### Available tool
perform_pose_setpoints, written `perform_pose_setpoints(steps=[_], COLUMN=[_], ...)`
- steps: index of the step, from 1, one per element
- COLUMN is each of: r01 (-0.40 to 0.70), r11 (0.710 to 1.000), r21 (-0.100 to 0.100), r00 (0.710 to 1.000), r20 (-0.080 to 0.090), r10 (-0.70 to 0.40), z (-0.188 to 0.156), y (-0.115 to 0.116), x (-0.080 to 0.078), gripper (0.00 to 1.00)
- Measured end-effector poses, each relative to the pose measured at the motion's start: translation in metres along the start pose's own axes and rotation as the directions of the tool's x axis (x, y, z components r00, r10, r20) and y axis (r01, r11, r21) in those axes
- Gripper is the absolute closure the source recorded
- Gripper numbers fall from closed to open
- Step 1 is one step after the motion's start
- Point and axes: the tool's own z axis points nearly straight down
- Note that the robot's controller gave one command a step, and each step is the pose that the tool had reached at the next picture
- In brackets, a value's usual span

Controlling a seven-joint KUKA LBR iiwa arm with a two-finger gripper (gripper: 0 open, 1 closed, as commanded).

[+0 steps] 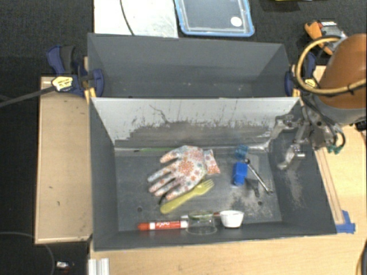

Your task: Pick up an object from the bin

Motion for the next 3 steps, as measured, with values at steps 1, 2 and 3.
perform_pose_setpoints(steps=[1,2,3], r01=[0.004,0.188,0.550], r11=[1.000,0.982,0.835], r21=[0.001,0.003,0.011], r00=[1.000,0.982,0.835], r20=[0.007,0.009,0.012], r10=[-0.004,-0.188,-0.550], z=[-0.004,0.056,0.135], y=[0.000,0.004,0.024], x=[-0.002,-0.011,-0.021], gripper=[0.00,0.00,0.00])
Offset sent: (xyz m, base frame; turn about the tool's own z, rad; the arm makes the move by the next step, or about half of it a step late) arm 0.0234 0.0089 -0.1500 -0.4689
